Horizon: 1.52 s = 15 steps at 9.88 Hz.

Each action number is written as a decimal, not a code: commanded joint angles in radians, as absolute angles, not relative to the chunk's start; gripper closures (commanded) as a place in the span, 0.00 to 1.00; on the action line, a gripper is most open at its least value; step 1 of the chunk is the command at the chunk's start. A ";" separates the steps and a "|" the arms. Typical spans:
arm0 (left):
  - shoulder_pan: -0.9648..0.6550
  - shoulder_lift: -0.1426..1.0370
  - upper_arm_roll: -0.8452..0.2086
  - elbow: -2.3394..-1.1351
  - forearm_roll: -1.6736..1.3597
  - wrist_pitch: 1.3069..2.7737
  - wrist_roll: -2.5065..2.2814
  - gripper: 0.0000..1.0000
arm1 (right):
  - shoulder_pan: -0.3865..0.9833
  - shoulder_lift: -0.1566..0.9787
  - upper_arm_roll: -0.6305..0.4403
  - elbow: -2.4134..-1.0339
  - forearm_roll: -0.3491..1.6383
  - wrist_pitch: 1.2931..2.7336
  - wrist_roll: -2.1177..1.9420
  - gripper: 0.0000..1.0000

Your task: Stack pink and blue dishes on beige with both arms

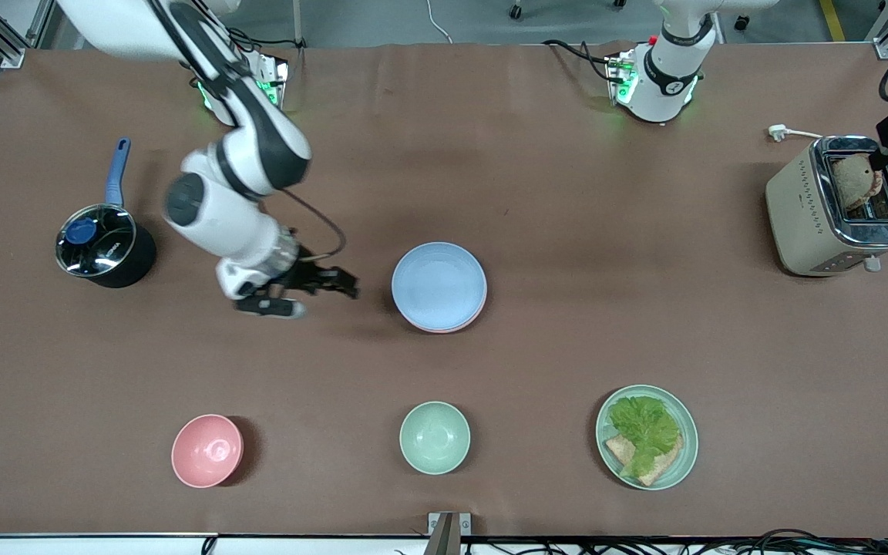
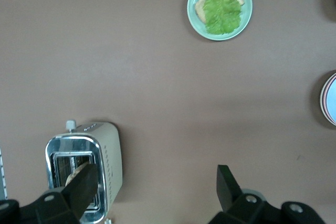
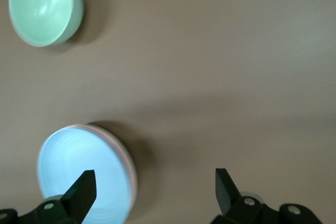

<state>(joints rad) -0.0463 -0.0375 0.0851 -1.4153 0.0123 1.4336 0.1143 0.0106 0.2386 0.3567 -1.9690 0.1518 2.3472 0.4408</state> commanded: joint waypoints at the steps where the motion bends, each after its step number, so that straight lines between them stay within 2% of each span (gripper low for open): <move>1: -0.058 -0.031 0.103 -1.431 0.003 1.402 0.100 0.00 | -0.031 0.094 0.280 -1.939 -0.004 2.117 0.457 0.00; 4: -0.058 -0.031 0.095 -1.434 0.012 1.407 0.058 0.00 | 0.009 -0.010 0.065 -1.824 -0.051 1.963 0.302 0.00; 6: -0.061 -0.031 0.095 -1.443 0.008 1.407 0.055 0.00 | 0.003 -0.012 0.003 -1.642 -0.049 1.696 0.203 0.00; 9: -0.060 -0.029 0.089 -1.448 0.000 1.408 0.054 0.00 | -0.012 -0.008 -0.035 -1.464 -0.040 1.545 0.149 0.00; 11: -0.049 -0.029 0.062 -1.456 0.000 1.410 0.051 0.00 | -0.012 -0.002 -0.061 -1.428 -0.046 1.540 0.080 0.00; 13: -0.049 -0.029 0.045 -1.462 0.005 1.413 0.011 0.00 | -0.012 -0.003 -0.061 -1.430 -0.034 1.447 0.049 0.00; 15: -0.051 -0.029 0.043 -1.465 0.005 1.414 0.009 0.00 | -0.012 -0.003 -0.061 -1.431 -0.034 1.447 0.048 0.00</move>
<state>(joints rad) -0.0553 -0.0321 0.0482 -1.4324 0.0112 1.4166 0.0173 -0.0146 -0.0123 -0.0601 -1.4510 -0.0306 1.4636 0.0611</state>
